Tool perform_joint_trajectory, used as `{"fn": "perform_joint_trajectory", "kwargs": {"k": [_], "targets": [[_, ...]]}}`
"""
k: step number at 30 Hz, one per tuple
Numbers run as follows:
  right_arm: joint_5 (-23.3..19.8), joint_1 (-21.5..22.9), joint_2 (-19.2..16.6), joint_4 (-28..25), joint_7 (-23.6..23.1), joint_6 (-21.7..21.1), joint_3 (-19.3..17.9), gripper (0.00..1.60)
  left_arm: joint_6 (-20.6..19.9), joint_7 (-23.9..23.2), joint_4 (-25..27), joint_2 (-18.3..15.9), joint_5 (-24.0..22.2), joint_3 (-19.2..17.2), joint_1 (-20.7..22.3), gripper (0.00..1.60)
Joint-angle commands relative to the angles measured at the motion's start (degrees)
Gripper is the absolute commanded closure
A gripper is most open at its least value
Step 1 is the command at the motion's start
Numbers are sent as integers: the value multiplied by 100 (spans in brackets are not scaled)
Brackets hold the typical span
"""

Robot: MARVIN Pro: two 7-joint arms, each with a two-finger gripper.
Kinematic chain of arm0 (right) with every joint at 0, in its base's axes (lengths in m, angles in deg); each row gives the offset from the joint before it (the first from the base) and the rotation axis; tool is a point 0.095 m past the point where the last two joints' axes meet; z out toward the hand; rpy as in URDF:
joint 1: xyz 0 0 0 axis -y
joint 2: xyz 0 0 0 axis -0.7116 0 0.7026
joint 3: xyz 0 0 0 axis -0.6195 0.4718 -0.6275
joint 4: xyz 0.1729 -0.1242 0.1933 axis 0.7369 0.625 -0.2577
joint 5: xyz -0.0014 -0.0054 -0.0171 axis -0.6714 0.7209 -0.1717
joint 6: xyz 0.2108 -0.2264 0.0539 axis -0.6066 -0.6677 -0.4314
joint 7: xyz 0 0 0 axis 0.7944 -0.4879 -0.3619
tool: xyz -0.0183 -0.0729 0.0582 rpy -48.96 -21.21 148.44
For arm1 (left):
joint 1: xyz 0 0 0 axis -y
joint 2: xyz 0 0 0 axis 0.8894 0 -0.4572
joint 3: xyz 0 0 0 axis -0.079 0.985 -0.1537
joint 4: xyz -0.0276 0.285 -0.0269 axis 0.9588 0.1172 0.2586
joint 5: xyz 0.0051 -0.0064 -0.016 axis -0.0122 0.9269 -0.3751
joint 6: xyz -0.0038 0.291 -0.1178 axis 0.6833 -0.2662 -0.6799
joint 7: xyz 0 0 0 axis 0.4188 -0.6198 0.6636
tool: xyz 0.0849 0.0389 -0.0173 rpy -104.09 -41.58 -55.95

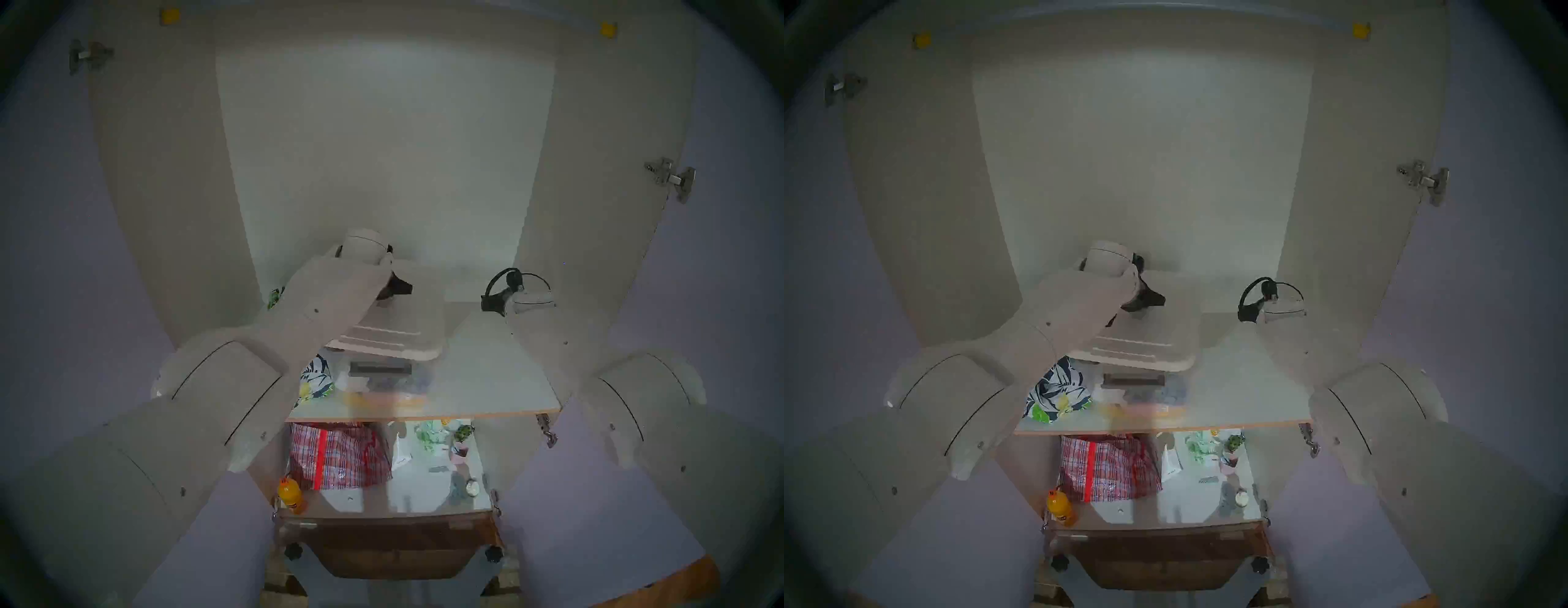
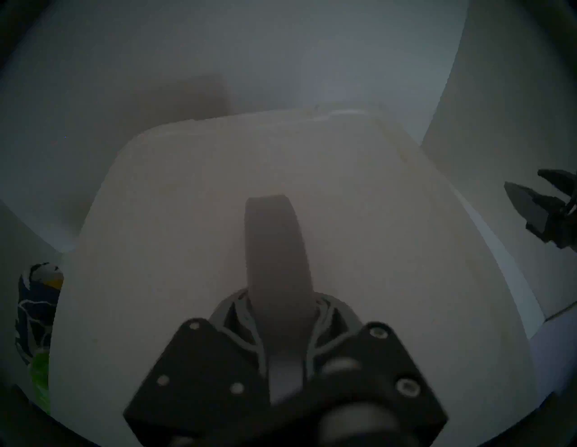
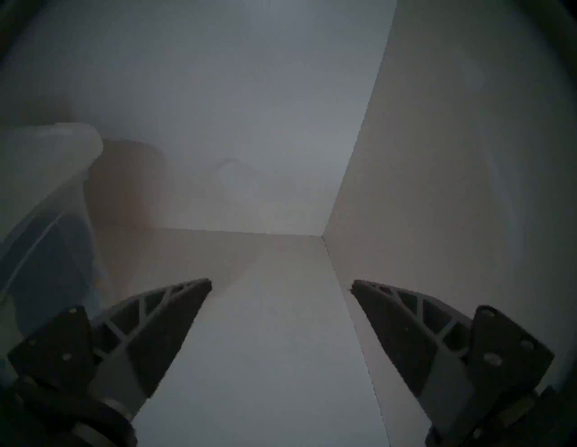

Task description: Take clothing out of the storage bin and put the lid back on the bin

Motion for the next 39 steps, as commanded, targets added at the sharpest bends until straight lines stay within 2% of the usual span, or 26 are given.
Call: {"fn": "perform_joint_trajectory", "kwargs": {"k": [1, 3, 8, 12, 20, 24, 39], "targets": [[8, 202, -3, -83, 12, 118, -17, 0, 126, 11, -168, 245, -144, -224, 437, 160], [16, 203, -1, -80, 10, 117, -24, 0, 172, -119, -327, 282, -325, -431, 453, 160], [37, 210, 6, -61, 5, 134, -43, 0, 221, 37, -624, 406, -231, -586, 558, 160], [50, 212, 10, -54, 1, 132, -55, 0, 218, 46, -647, 508, -226, -572, 595, 160], [73, 219, 17, -36, -5, 147, -76, 0, 252, 12, -734, 543, -94, -315, 627, 160], [96, 235, 30, 5, -13, 174, -94, 0, 237, -139, -694, 445, -42, -145, 572, 160], [136, 246, 42, 34, -26, 181, -131, 0, 45, -187, -90, -33, -11, -87, 457, 160]]}}
